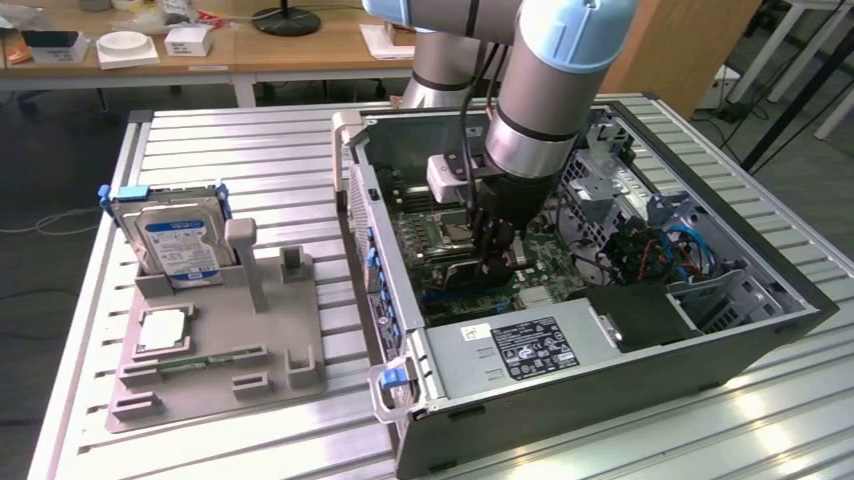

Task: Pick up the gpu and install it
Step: 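Insert the gpu into the slot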

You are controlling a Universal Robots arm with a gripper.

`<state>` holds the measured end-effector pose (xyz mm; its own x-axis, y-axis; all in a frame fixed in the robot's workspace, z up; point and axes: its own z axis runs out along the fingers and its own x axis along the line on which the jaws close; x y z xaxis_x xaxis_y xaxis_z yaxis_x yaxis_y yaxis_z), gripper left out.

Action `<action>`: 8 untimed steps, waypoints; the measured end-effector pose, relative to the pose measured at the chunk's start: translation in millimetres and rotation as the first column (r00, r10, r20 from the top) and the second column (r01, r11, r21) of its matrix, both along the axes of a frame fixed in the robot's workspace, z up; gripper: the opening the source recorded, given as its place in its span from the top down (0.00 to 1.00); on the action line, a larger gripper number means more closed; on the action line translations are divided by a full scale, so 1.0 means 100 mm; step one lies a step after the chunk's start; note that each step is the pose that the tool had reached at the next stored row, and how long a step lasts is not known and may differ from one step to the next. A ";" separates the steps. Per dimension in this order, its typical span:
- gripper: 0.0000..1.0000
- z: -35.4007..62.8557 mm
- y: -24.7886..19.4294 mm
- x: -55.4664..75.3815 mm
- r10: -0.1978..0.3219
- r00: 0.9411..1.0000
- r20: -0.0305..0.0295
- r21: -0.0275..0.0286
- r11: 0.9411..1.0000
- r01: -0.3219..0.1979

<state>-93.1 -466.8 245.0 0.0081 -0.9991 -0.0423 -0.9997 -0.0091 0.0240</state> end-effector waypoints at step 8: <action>0.74 -0.002 0.000 -0.01 0.001 1.000 0.000 0.000 1.000 -0.001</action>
